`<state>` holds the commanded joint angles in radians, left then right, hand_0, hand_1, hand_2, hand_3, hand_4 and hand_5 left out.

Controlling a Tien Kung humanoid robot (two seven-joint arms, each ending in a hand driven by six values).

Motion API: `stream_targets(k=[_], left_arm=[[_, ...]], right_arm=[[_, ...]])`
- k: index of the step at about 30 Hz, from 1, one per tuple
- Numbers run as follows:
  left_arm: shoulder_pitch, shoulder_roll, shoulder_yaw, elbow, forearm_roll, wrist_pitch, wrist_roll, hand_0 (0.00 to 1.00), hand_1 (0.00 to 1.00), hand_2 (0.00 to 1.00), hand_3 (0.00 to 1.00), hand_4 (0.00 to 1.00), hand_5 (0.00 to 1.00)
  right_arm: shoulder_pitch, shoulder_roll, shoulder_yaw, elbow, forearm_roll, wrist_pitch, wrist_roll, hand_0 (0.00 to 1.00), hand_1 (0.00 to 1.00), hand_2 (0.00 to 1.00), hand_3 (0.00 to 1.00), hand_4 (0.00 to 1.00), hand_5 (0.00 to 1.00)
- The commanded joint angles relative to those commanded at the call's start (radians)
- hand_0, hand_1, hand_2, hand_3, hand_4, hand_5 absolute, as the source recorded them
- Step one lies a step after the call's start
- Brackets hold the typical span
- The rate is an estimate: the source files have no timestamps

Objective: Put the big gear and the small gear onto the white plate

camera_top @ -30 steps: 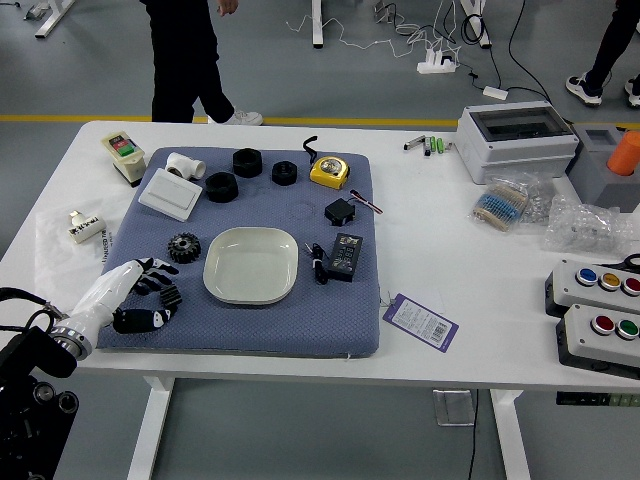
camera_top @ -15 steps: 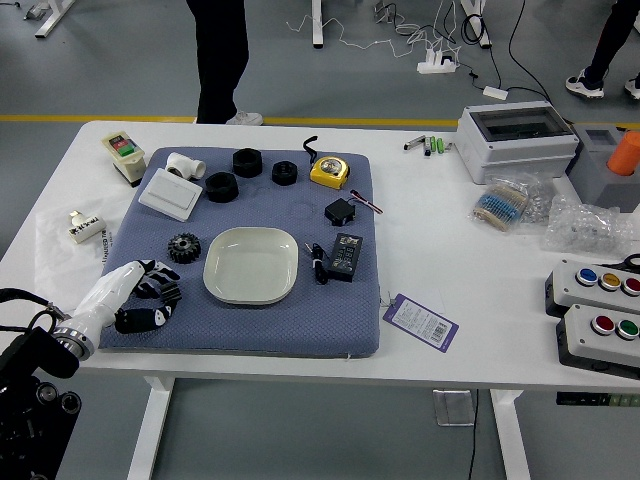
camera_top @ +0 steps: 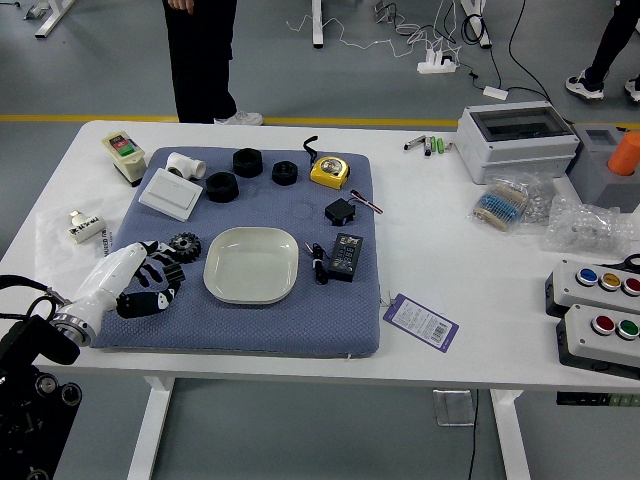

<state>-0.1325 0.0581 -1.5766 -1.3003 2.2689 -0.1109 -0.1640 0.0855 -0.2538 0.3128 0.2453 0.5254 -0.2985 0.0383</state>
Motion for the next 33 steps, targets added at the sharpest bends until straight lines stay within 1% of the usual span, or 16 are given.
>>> stream_targets(k=[1,7,9,12,13,14,15,16,18,19,21,24,25,30,31,33], left_arm=[[-0.002,-0.001,0.006,-0.007,0.0,0.004,-0.003,0.363,0.466,0.511,0.592,0.354,0.002],[-0.021,-0.008,0.036,-0.02,0.0,0.023,-0.019,0.363,0.467,0.513,0.591,0.354,0.002],[-0.045,-0.017,0.083,-0.005,0.0,0.059,-0.044,0.363,0.467,0.513,0.591,0.354,0.002],[-0.068,-0.029,0.13,0.026,0.0,0.099,-0.072,0.363,0.467,0.513,0.591,0.354,0.002],[-0.08,-0.035,0.151,0.046,0.0,0.12,-0.086,0.393,0.493,0.534,0.607,0.763,0.004],[-0.09,-0.04,0.172,0.066,0.0,0.142,-0.098,0.393,0.493,0.534,0.607,0.763,0.004],[-0.093,-0.042,0.178,0.072,0.0,0.149,-0.101,0.393,0.493,0.534,0.607,0.763,0.004],[-0.106,-0.049,0.196,0.096,0.0,0.171,-0.109,0.393,0.493,0.534,0.607,0.763,0.004],[-0.118,-0.057,0.207,0.121,0.0,0.187,-0.109,0.393,0.493,0.534,0.607,0.763,0.004],[-0.125,-0.058,0.21,0.135,0.0,0.193,-0.105,0.484,0.631,0.658,0.66,0.887,0.043],[-0.132,-0.058,0.211,0.147,0.0,0.198,-0.101,0.484,0.631,0.658,0.66,0.887,0.043],[-0.153,-0.058,0.209,0.185,0.0,0.207,-0.086,0.484,0.631,0.658,0.66,0.887,0.043],[-0.157,-0.058,0.206,0.195,0.0,0.208,-0.079,0.65,0.76,0.834,0.799,0.998,0.2],[-0.159,-0.058,0.195,0.21,0.0,0.215,-0.065,0.65,0.76,0.834,0.799,0.998,0.2],[-0.156,-0.058,0.191,0.206,0.0,0.221,-0.067,0.705,0.799,0.899,0.817,0.998,0.204],[-0.151,-0.058,0.185,0.2,0.0,0.229,-0.07,0.705,0.799,0.899,0.817,0.998,0.204]], right_arm=[[0.0,0.0,0.0,0.0,0.0,0.0,0.0,0.683,0.688,0.724,0.56,0.79,0.678],[0.002,-0.001,-0.001,0.0,0.0,-0.001,0.0,0.683,0.688,0.724,0.56,0.79,0.679],[0.003,-0.002,-0.001,0.0,0.0,-0.002,0.001,0.683,0.688,0.724,0.56,0.79,0.679],[0.004,-0.002,-0.002,0.0,0.0,-0.003,0.001,0.683,0.688,0.724,0.56,0.79,0.679],[0.005,-0.002,-0.003,0.0,0.0,-0.003,0.001,0.684,0.688,0.724,0.559,0.79,0.678],[0.005,-0.002,-0.003,0.001,0.0,-0.004,0.001,0.684,0.688,0.724,0.559,0.79,0.678],[0.006,-0.003,-0.003,0.001,0.0,-0.004,0.001,0.684,0.688,0.724,0.559,0.79,0.678],[0.006,-0.003,-0.003,0.001,0.001,-0.004,0.002,0.684,0.688,0.724,0.559,0.79,0.678],[0.007,-0.003,-0.003,0.001,0.001,-0.005,0.002,0.684,0.688,0.724,0.559,0.79,0.678],[0.007,-0.003,-0.004,0.001,0.001,-0.005,0.002,0.684,0.688,0.724,0.559,0.79,0.678],[0.007,-0.003,-0.004,0.001,0.002,-0.005,0.003,0.684,0.688,0.724,0.559,0.79,0.678],[0.007,-0.004,-0.004,0.001,0.003,-0.005,0.003,0.684,0.688,0.724,0.559,0.79,0.678],[0.007,-0.004,-0.004,0.001,0.002,-0.006,0.004,0.683,0.688,0.724,0.559,0.79,0.678],[0.008,-0.004,-0.005,0.001,0.001,-0.006,0.004,0.683,0.688,0.724,0.559,0.79,0.678],[0.008,-0.004,-0.005,0.001,0.001,-0.006,0.004,0.685,0.688,0.724,0.559,0.79,0.678],[0.008,-0.005,-0.005,0.001,0.001,-0.006,0.004,0.685,0.688,0.724,0.559,0.79,0.678]])
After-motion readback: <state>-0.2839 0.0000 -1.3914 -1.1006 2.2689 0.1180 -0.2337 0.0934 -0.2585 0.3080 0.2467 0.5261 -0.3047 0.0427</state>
